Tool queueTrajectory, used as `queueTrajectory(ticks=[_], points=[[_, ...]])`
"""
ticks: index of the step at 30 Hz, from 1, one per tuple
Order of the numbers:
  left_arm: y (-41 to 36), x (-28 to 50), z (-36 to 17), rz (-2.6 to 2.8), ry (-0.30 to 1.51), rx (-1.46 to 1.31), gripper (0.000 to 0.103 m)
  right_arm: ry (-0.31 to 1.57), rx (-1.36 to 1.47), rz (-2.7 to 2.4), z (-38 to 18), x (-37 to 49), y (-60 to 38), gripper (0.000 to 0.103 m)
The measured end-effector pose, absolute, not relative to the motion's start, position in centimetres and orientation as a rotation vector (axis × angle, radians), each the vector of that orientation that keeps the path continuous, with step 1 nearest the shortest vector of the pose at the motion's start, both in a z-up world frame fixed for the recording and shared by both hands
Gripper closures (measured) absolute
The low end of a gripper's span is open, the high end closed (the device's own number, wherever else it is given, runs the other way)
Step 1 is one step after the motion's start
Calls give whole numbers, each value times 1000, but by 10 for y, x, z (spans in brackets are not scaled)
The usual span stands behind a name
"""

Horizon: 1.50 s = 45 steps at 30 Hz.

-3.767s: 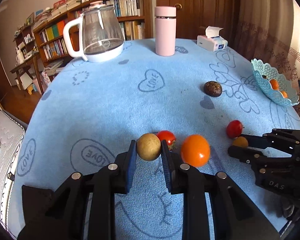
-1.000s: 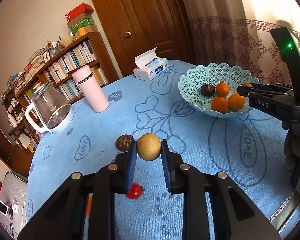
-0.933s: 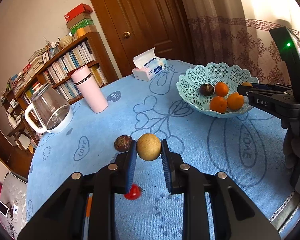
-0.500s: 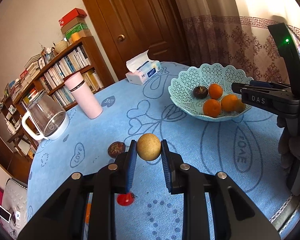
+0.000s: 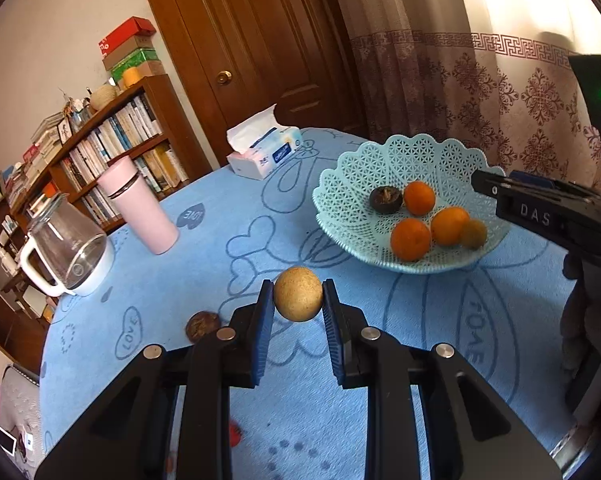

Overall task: Organize fruits
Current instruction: 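Lower the yellow fruit into the basket with the right gripper while the left releases the tan fruit there, then move both open grippers back from the basket toward the table fruits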

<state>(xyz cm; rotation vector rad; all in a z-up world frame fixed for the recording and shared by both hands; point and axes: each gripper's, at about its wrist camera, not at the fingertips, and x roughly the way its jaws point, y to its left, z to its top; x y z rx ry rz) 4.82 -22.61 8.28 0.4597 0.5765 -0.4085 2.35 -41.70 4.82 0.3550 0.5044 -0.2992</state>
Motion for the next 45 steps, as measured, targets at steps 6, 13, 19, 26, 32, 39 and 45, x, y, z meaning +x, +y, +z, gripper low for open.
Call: queueTrajectory(ticks=[6,13,19,26,32,39,45], points=[[-246,69,82,-508,611,388,78,496,375,-308,47,23,-420,49],[-266,92,75,-577,651,326,78,483,387,-318,46,22,-423,48],[-273,106,67,-587,683,293,77,475,398,-319,45,21,-425,44],[-265,111,68,-548,667,260,31,461,390,-324,46,19,-424,38],[-253,110,70,-500,640,263,14,461,375,-330,46,20,-422,36],[-241,110,68,-452,658,257,11,446,314,-342,48,19,-411,31],[-233,109,67,-413,665,260,11,439,290,-346,50,19,-406,31]])
